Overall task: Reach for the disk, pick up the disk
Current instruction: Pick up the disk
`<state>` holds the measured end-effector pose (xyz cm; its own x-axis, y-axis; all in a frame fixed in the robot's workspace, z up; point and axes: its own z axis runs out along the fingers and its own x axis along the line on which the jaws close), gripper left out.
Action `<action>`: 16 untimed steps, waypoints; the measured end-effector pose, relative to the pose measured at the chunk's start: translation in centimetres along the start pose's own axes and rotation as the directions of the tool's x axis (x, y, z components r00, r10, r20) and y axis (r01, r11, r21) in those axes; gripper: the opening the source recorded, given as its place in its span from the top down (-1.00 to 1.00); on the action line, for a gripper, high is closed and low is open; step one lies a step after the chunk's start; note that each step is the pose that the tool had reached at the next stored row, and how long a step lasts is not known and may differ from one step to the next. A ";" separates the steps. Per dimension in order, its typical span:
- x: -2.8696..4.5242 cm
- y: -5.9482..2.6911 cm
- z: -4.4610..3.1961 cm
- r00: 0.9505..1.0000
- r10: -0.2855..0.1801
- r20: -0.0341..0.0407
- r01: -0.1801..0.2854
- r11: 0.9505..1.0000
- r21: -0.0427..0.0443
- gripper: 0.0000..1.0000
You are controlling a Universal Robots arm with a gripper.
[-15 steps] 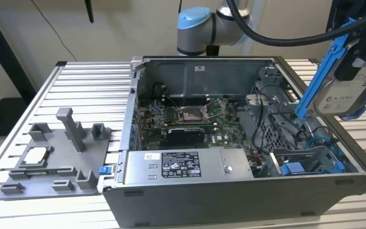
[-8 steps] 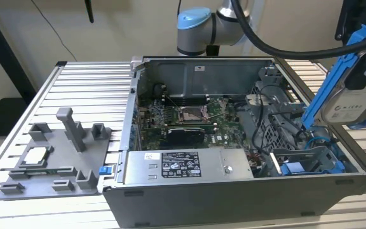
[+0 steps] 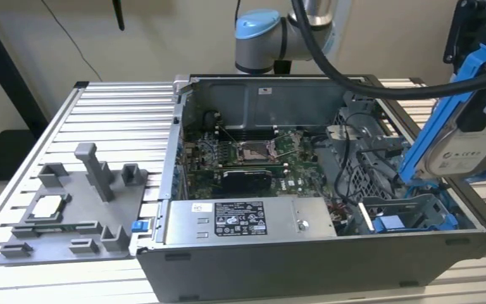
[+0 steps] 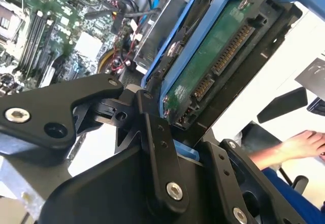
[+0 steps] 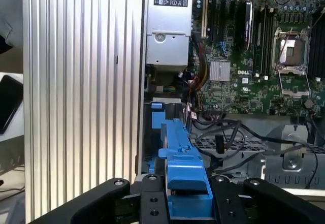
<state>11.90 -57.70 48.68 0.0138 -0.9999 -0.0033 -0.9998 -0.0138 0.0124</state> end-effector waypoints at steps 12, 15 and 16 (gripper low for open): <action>0.52 0.70 0.72 0.999 0.037 0.001 -0.037 0.999 0.000 1.00; 0.53 0.71 0.73 0.999 0.037 0.001 -0.037 0.999 0.000 1.00; 0.53 0.71 0.73 0.999 0.037 0.001 -0.037 0.999 0.000 1.00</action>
<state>11.19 -58.24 47.96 -0.0231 -0.9997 -0.0037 -0.9997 0.0231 0.0124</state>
